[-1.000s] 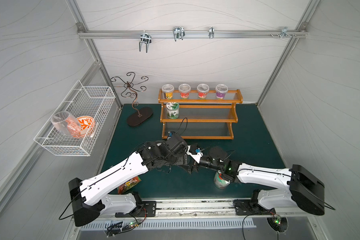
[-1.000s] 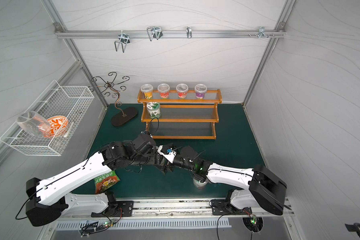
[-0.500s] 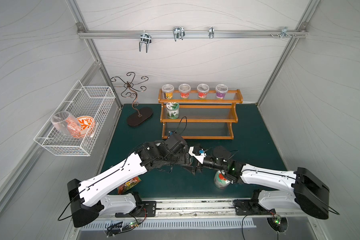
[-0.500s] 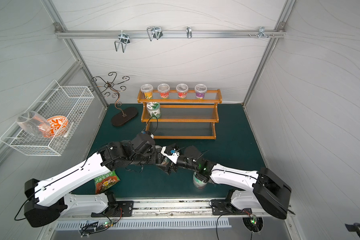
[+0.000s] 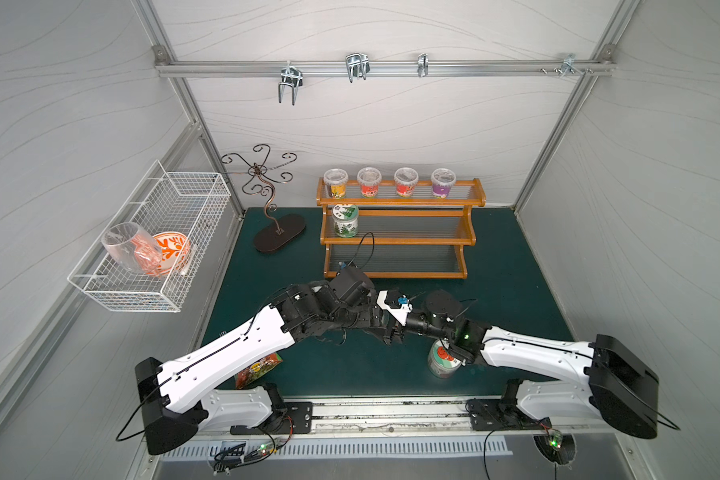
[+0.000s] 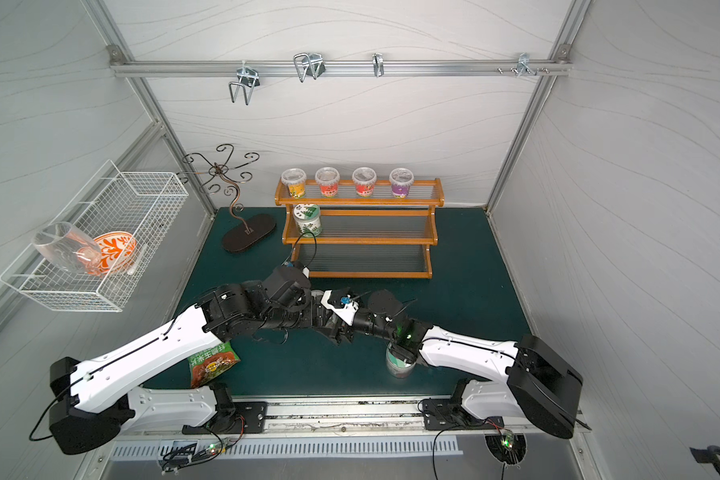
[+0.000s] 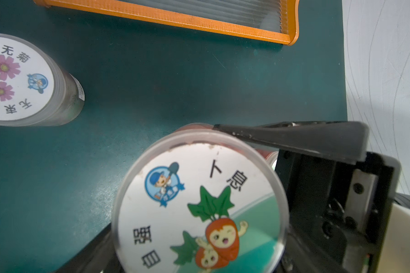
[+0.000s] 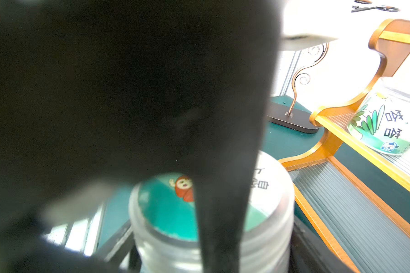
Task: Place the seed container on the shelf
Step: Pick up the seed jar at the center of the board, then place the seed jar on the shelf.
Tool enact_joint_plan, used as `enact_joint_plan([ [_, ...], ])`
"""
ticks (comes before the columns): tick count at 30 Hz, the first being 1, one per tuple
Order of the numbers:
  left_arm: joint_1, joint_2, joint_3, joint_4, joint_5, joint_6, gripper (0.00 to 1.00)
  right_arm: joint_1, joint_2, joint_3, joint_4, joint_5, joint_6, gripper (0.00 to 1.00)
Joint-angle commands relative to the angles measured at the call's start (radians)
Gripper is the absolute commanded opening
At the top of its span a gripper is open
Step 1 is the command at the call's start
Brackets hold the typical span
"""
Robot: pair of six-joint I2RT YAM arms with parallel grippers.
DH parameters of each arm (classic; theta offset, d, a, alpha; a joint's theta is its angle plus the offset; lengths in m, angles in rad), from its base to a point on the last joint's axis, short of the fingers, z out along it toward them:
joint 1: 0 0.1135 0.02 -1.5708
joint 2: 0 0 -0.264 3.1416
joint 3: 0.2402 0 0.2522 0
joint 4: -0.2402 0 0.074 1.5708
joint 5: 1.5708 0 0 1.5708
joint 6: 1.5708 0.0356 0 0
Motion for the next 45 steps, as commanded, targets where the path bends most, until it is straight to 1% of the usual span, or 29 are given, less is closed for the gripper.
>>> enact_joint_plan([
  [1, -0.005, -0.011, 0.028, 0.128, 0.012, 0.023, 0.8, -0.012, -0.02, -0.006, -0.002, 0.003, -0.005, 0.46],
  [4, -0.005, -0.014, 0.037, 0.123, -0.021, 0.059, 0.95, -0.025, -0.037, -0.012, 0.003, -0.002, 0.002, 0.42],
  [6, -0.003, -0.022, 0.042, 0.132, -0.046, 0.093, 1.0, -0.034, -0.048, -0.021, 0.015, -0.003, 0.001, 0.4],
  [9, -0.003, -0.041, 0.062, 0.156, -0.08, 0.151, 1.0, -0.051, -0.059, -0.033, 0.039, -0.008, 0.037, 0.38],
  [16, -0.003, -0.108, 0.099, 0.219, -0.217, 0.245, 1.0, -0.127, -0.06, -0.038, 0.104, -0.003, 0.079, 0.39],
  [21, -0.003, -0.168, 0.058, 0.322, -0.294, 0.288, 1.0, -0.2, -0.02, -0.003, 0.168, 0.024, 0.089, 0.4],
  [24, -0.003, -0.206, 0.0, 0.392, -0.317, 0.31, 1.0, -0.251, 0.033, 0.034, 0.215, 0.031, 0.096, 0.41],
  [28, -0.003, -0.24, -0.066, 0.443, -0.339, 0.324, 1.0, -0.31, 0.131, 0.097, 0.292, 0.061, 0.107, 0.41],
  [31, -0.003, -0.26, -0.104, 0.455, -0.356, 0.328, 1.0, -0.348, 0.212, 0.165, 0.341, 0.061, 0.117, 0.43],
  [35, -0.003, -0.279, -0.137, 0.454, -0.368, 0.329, 1.0, -0.397, 0.317, 0.254, 0.401, 0.08, 0.166, 0.43],
  [42, -0.003, -0.29, -0.174, 0.477, -0.365, 0.325, 1.0, -0.429, 0.47, 0.369, 0.465, 0.134, 0.227, 0.44],
  [45, -0.003, -0.29, -0.174, 0.479, -0.366, 0.325, 1.0, -0.429, 0.517, 0.407, 0.459, 0.147, 0.226, 0.44],
])
